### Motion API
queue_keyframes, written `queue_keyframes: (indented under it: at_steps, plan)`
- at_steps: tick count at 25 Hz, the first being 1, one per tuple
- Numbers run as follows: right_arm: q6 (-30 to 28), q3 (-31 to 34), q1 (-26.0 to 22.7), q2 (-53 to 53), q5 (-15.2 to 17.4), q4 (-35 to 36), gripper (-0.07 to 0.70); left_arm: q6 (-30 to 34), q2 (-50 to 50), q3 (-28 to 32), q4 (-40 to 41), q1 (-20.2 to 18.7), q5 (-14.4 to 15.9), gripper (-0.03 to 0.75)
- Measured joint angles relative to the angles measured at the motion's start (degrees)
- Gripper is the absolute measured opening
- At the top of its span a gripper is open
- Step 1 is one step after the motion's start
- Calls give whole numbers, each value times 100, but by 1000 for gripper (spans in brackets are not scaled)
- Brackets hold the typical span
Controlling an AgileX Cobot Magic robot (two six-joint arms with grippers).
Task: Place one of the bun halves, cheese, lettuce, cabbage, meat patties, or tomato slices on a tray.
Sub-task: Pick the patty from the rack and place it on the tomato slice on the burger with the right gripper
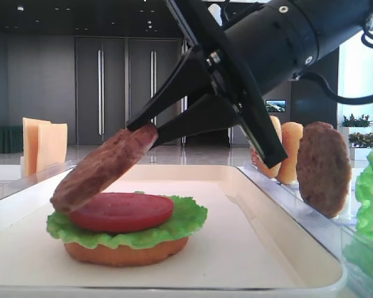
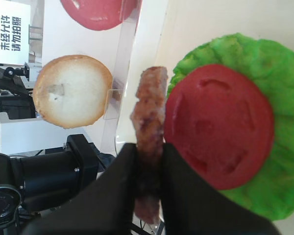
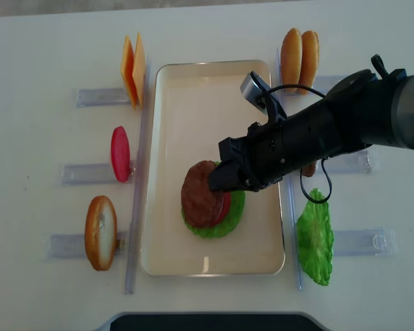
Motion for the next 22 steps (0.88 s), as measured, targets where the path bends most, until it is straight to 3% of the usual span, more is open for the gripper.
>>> queue_keyframes:
  at_steps: [11,22]
  plan:
    - [-61,0,-65,0,232,105,128,0,0,0,0,0,0,-1]
    - [-108,0,-193,0,122,198,128,0,0,0,0,0,0,-1]
